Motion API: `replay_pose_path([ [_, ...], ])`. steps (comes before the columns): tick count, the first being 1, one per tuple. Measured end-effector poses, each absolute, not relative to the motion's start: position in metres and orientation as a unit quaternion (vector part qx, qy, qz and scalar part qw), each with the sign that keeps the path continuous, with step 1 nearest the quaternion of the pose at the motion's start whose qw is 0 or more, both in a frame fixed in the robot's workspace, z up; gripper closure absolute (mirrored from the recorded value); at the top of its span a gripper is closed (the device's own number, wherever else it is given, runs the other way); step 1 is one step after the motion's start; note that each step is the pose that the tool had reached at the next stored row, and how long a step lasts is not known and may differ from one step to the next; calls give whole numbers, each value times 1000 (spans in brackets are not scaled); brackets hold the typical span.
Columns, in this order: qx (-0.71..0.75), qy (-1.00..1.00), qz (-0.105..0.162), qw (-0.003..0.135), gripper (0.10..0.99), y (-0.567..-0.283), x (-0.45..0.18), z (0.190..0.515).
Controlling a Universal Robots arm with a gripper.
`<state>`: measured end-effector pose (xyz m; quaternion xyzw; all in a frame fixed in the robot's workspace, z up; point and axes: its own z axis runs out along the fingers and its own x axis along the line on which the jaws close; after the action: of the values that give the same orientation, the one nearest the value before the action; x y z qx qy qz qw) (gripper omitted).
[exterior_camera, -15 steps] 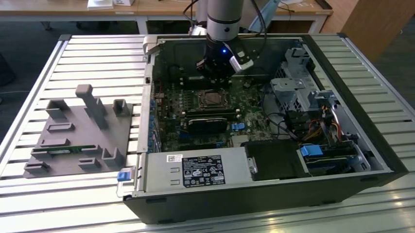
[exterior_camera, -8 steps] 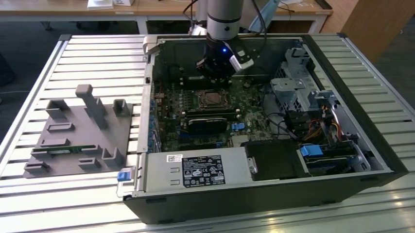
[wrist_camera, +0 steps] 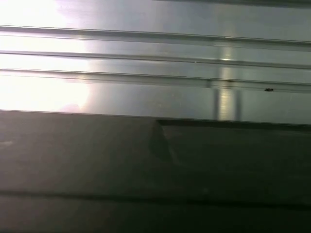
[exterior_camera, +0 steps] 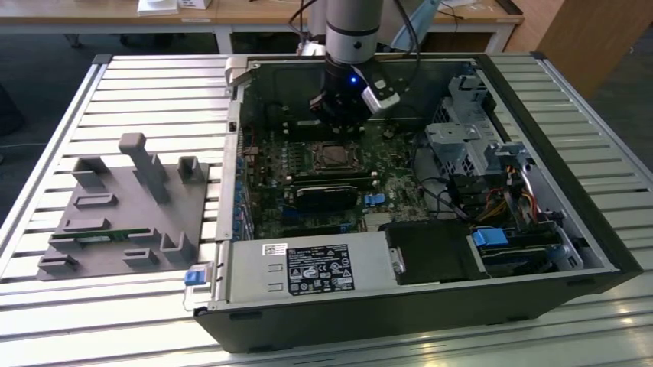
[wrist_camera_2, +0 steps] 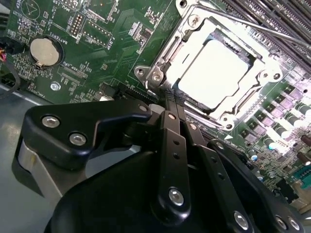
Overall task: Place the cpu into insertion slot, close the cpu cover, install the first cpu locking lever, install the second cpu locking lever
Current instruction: 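Install the first cpu locking lever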
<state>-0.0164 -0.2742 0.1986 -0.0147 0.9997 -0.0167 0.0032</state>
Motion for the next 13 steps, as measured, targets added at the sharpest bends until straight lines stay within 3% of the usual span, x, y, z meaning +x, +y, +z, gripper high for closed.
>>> replay_pose_path([
  [13,-15,1000,-12,3,969,-273,-16,196],
])
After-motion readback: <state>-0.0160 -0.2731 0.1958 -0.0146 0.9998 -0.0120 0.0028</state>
